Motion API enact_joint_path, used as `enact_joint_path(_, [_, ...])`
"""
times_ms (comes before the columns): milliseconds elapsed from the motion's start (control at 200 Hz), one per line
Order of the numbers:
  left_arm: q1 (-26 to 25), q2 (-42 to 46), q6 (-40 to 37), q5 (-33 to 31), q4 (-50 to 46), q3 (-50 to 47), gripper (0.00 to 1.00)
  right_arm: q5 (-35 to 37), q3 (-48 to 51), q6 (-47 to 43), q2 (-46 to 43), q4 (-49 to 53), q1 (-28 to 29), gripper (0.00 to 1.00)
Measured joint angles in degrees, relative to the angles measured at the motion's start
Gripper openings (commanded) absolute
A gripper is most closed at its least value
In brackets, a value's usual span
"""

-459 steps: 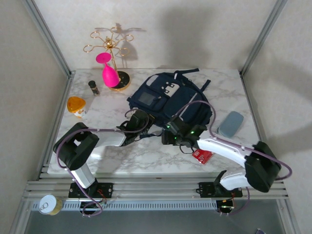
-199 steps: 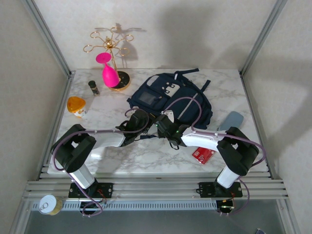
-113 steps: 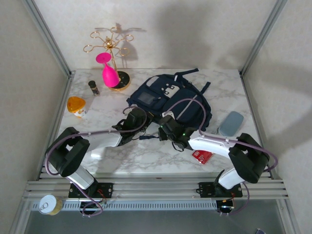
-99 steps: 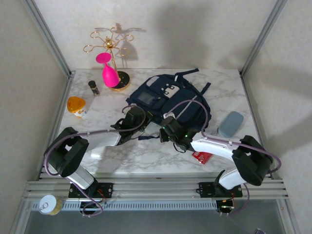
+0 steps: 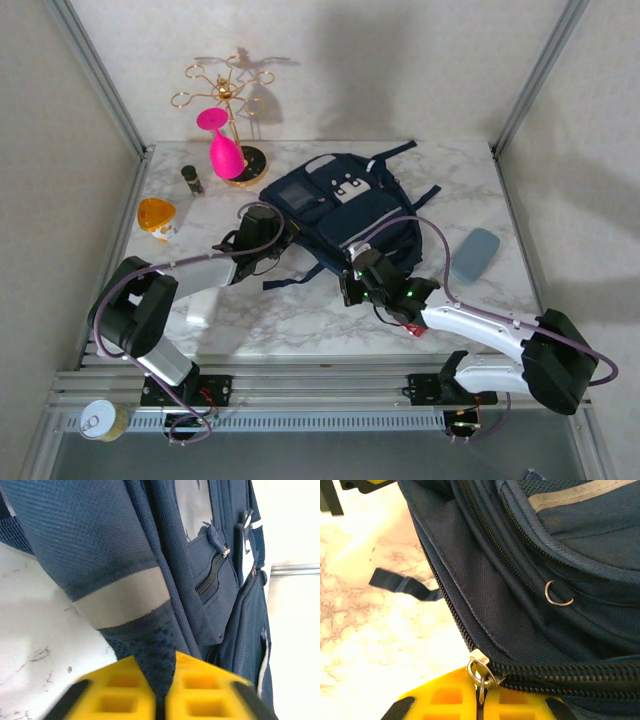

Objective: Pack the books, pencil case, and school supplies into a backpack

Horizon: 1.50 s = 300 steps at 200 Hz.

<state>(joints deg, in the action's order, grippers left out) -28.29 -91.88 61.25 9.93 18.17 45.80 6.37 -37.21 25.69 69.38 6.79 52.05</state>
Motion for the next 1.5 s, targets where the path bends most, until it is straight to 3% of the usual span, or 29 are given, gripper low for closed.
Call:
enact_joint_path(190, [-2.99,4.24,2.67,0.02,1.95,-4.07,0.65,-3.15,-0.76,0.68,3.82,-0.26,0.0,0.0])
enact_joint_path(431, [-13.07,11.34,15.69,-0.76,8.74,-14.32,0.67,-4.79,-1.07,1.36,5.42,-1.46,0.0,0.0])
enact_joint_path(581, [-16.15,8.28,23.17,-2.45,14.47,-15.43,0.51,-5.01,-1.49,2.29,5.66,-1.33,0.0,0.0])
enact_joint_path(636, [-16.65,5.6,25.55,-2.67,16.96,-14.67,0.39,-5.16,-2.23,2.89,6.23,-0.72,0.0,0.0])
enact_joint_path(766, [-16.9,0.57,27.5,-4.22,18.82,-12.35,0.0,-5.6,-3.82,5.42,7.34,0.66,0.0,0.0])
enact_joint_path(1016, [-13.99,3.04,22.6,-3.45,13.4,-11.37,0.0,-4.92,-5.22,11.15,5.64,5.97,-0.22,0.0])
enact_joint_path(1322, [0.11,8.26,8.96,0.72,1.88,-9.55,0.0,-8.41,-4.83,10.32,-3.23,13.31,-5.95,0.0])
enact_joint_path(1417, [0.85,8.26,6.64,1.2,0.57,-9.49,0.43,-9.79,-6.14,8.92,-0.42,13.38,-4.87,0.0])
enact_joint_path(1502, [0.83,8.9,6.19,1.27,0.09,-9.49,0.56,-10.51,-8.24,8.24,3.76,12.98,-3.5,0.0])
